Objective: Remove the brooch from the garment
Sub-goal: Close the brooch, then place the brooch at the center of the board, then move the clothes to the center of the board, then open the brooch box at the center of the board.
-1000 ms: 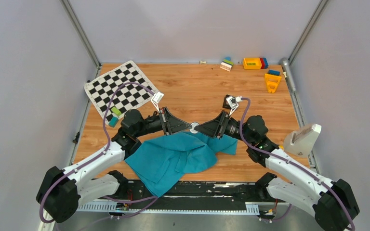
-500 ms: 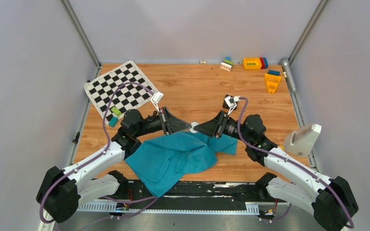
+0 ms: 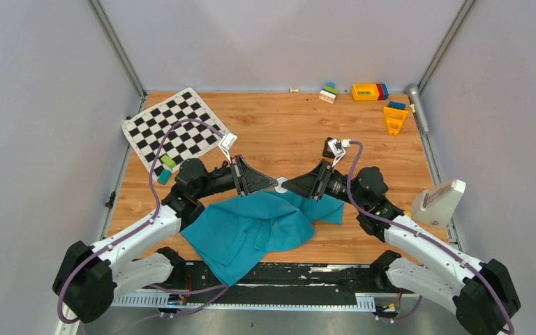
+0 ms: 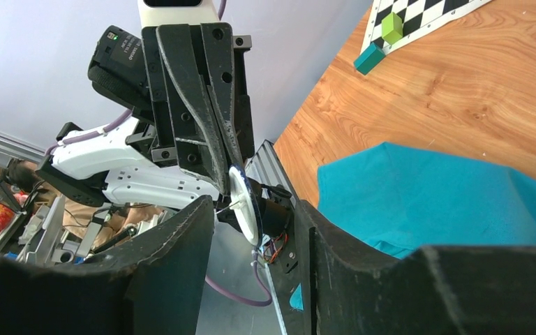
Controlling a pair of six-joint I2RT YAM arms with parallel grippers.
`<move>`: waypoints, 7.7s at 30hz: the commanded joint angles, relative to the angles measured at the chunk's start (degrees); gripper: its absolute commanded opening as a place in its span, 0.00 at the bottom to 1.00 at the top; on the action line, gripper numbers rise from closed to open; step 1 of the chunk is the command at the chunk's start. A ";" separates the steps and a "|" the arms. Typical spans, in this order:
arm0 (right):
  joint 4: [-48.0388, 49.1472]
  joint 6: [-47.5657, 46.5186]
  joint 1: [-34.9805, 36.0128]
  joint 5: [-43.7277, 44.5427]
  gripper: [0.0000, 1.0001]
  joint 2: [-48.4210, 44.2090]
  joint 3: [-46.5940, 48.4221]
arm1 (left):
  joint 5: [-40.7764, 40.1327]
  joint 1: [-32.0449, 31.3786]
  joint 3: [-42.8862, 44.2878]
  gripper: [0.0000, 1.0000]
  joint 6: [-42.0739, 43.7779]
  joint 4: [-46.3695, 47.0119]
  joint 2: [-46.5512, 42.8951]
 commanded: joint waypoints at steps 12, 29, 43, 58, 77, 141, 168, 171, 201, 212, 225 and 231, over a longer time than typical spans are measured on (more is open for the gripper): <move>0.92 1.01 -0.01 0.83 0.43 1.91 3.75 | 0.79 -0.12 0.29 0.00 -0.35 2.94 -0.05; 1.70 -0.16 0.03 3.43 0.34 2.16 2.26 | -4.18 -0.21 -2.93 0.00 -9.93 13.08 1.66; 0.45 -6.07 2.92 10.39 0.33 3.30 1.88 | -8.91 -0.25 -4.90 0.00 -16.20 18.48 2.21; 0.42 -13.81 8.42 20.41 0.32 4.00 1.60 | -12.05 -0.22 -6.75 0.00 -21.95 26.18 3.88; 5.74 -9.95 9.31 25.65 0.32 7.59 0.82 | -13.51 -0.87 -7.90 0.00 -22.56 27.12 3.15; -59.99 -5.87 -31.01 35.92 1.00 7.61 13.44 | -32.24 3.68 24.28 0.00 51.27 -48.57 41.49; -61.26 -6.46 -33.44 47.18 1.00 36.47 27.71 | -81.74 -22.87 33.24 0.00 74.08 -48.17 33.42; -61.25 -6.46 -33.42 46.93 1.00 37.88 28.27 | -81.56 -23.15 32.14 0.00 73.51 -45.83 32.83; -49.45 -26.06 -33.00 5.22 0.46 19.50 15.39 | -55.05 -23.21 8.61 0.00 79.98 -18.86 11.83; -46.30 -31.07 -25.58 -10.53 0.43 13.81 11.30 | -25.95 -23.23 -6.49 0.00 98.86 -0.46 6.75; -48.34 -31.06 -16.98 -11.16 0.39 15.04 12.01 | -15.67 -23.17 -16.92 0.00 109.32 17.04 5.24; -49.22 -30.78 -13.29 -8.37 0.37 16.55 13.40 | -13.52 -23.18 -17.08 0.00 110.59 15.90 4.70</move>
